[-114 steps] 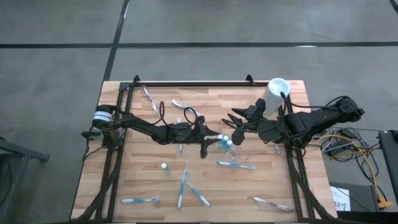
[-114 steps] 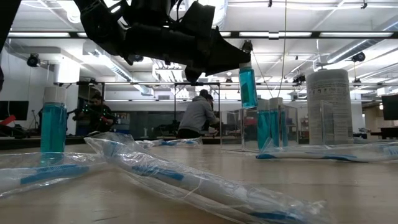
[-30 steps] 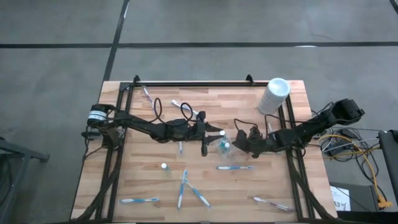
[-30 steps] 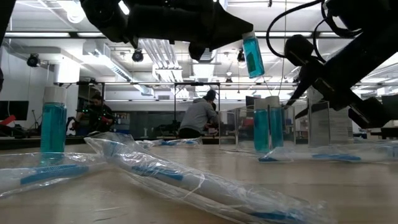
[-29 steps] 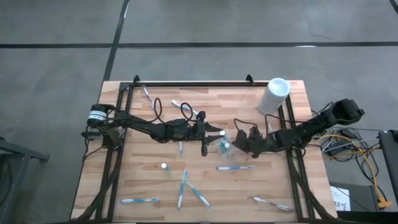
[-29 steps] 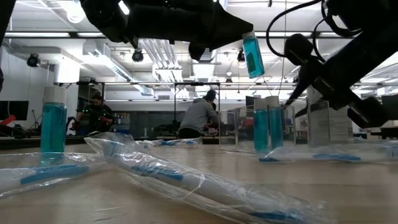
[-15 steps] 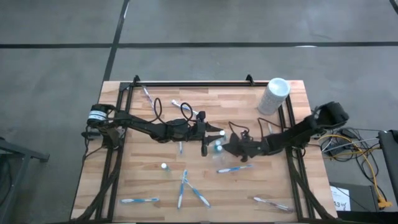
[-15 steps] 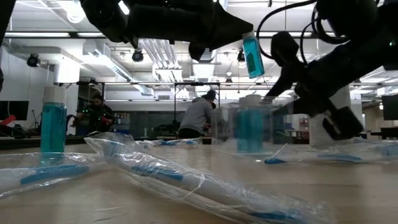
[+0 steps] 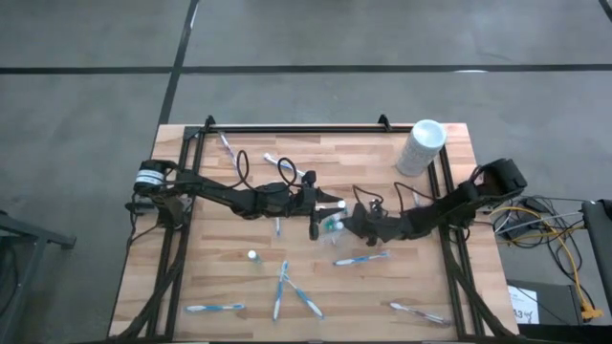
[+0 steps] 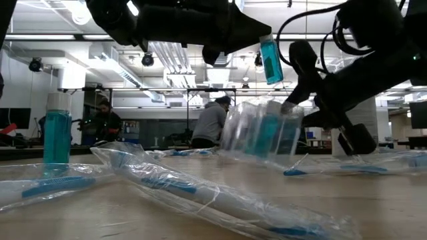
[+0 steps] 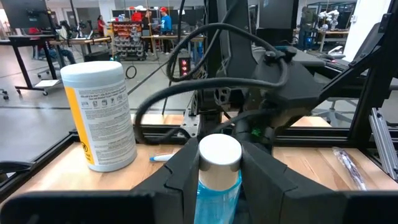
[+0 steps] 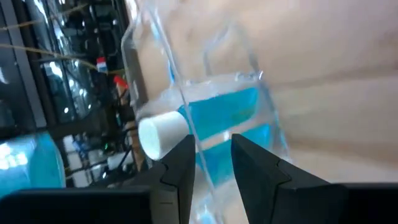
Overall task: Pick & Place toothbrushing station
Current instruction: Put the blue mouthwash into the middle section of the transparent organizer
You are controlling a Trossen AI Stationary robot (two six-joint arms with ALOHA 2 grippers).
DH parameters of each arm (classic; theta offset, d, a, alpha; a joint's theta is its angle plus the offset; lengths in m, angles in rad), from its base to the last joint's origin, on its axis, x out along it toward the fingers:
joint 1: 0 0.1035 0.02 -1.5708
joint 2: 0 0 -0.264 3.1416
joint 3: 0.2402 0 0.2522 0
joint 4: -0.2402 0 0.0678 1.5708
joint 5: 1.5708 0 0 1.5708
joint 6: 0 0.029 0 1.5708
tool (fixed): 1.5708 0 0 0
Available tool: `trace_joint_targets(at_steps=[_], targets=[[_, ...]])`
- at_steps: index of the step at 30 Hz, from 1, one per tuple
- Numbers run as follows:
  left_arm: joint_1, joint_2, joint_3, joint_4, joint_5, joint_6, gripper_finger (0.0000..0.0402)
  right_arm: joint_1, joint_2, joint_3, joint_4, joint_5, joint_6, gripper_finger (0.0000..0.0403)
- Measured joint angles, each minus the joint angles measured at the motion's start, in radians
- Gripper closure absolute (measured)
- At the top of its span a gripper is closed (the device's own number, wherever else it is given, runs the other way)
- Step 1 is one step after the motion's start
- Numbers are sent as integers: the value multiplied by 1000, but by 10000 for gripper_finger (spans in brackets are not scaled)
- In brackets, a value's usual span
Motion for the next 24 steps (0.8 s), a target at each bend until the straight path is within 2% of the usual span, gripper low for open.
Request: trace_joint_targets(at_steps=[6, 13, 16, 20, 24], targets=[[0, 0, 0, 0, 0, -1, 296, 4, -113, -51, -122, 26, 35, 305], [0, 0, 0, -1, 0, -2, 296, 4, -197, -50, -116, 31, -64, 305], [0, -1, 0, -2, 0, -2, 296, 4, -220, -50, -114, 73, -89, 305], [0, -6, -1, -18, 0, 7, 296, 4, -268, -54, -225, 127, -71, 305], [-1, -19, -1, -119, -1, 11, 296, 4, -346, -54, -295, 173, -116, 305]])
